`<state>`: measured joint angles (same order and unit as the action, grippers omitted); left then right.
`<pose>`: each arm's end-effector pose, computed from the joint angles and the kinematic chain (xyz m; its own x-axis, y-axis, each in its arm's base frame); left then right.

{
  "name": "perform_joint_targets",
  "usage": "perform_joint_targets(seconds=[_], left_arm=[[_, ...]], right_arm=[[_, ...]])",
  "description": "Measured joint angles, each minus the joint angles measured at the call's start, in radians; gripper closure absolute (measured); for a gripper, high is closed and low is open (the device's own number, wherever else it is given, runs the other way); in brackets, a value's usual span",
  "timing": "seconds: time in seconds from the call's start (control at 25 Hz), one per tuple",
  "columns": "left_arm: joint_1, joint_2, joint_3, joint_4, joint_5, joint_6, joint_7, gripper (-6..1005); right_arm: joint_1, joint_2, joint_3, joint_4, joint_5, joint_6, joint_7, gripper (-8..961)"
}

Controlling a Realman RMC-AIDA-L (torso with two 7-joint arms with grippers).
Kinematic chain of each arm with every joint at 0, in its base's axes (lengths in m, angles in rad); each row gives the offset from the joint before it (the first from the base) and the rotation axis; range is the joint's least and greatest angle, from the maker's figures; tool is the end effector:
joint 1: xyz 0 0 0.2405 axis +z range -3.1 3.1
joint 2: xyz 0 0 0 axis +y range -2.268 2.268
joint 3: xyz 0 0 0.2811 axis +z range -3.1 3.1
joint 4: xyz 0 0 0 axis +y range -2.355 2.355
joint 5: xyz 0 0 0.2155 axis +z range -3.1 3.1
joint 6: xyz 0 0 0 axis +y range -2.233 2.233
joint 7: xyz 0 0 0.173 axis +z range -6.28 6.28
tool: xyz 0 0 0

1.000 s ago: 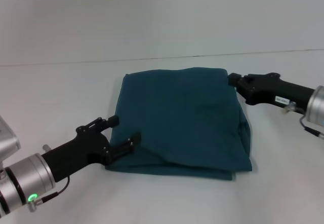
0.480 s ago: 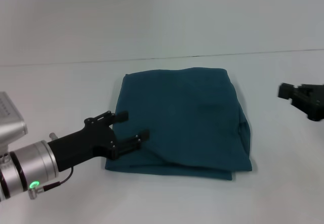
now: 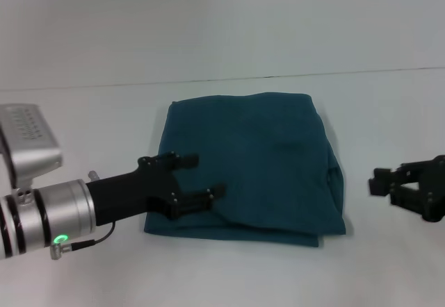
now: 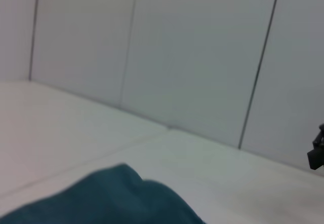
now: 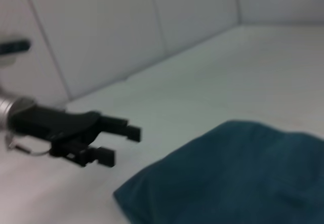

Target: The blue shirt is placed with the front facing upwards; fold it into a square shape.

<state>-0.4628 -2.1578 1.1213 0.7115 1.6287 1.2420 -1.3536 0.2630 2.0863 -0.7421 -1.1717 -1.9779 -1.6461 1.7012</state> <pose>-0.2307 0.3656 -0.0935 0.7805 0.2778 0.5600 0.4558 -0.8660 -0.2057 0.3019 0.3142 0.0416 0.7830 -0.4259 -0.4534 -0.5788 -0.7659 -0.2800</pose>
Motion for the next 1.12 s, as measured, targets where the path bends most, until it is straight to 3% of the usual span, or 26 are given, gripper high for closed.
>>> perform_joint_targets(seconds=[0.24, 0.32, 0.52, 1.12], left_arm=[[-0.034, -0.002, 0.0, 0.006, 0.079, -0.023, -0.055, 198], [-0.036, -0.002, -0.003, 0.009, 0.079, -0.023, -0.055, 193], [-0.043, 0.001, -0.005, 0.012, 0.081, -0.047, -0.061, 181], [-0.059, -0.001, -0.004, 0.015, 0.105, -0.079, -0.108, 150]], right_arm=[[0.044, 0.008, -0.041, 0.0, -0.052, 0.019, 0.028, 798], [0.049, 0.008, -0.051, -0.001, -0.051, 0.029, 0.028, 570], [0.06, 0.007, -0.087, 0.001, -0.05, 0.081, 0.028, 324], [0.068, 0.008, -0.124, 0.001, -0.05, 0.137, 0.019, 36]])
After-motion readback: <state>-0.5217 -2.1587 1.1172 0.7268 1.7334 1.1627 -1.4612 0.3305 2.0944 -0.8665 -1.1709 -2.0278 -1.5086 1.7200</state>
